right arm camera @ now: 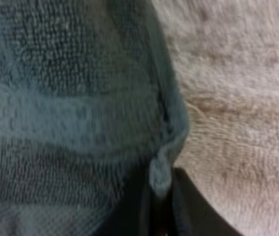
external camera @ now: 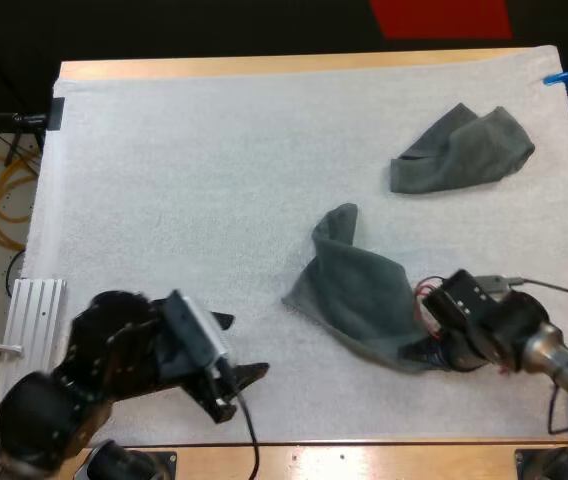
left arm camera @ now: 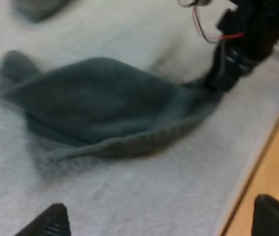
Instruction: Pick towel from pile fold and stack
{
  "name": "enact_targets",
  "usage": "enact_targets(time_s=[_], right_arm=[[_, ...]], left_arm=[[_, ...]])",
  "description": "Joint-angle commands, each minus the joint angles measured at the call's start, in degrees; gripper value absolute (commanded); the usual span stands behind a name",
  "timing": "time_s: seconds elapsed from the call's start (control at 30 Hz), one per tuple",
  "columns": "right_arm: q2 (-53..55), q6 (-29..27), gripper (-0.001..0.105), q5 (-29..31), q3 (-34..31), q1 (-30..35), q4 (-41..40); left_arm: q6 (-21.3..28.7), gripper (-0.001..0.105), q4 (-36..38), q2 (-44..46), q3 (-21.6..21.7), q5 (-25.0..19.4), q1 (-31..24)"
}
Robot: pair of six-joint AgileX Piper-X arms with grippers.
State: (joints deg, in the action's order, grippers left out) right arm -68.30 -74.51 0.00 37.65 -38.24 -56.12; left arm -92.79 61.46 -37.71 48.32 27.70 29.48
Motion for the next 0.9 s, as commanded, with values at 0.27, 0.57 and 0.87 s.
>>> enact_targets(time_s=[0.27,0.57,0.87], right_arm=[[4.2,2.0,0.0,0.0,-2.3,0.3,2.9],[4.2,2.0,0.0,0.0,-2.3,0.3,3.5],[4.2,1.2,0.0,0.0,-2.3,0.3,3.5]], left_arm=[[-2.0,0.072,-10.2,-16.5,-0.1,-0.1,3.0],[-6.0,0.072,-11.8,-35.9,-0.1,-0.1,3.0],[-6.4,0.072,-15.9,-49.3,-0.1,-2.2,3.0]])
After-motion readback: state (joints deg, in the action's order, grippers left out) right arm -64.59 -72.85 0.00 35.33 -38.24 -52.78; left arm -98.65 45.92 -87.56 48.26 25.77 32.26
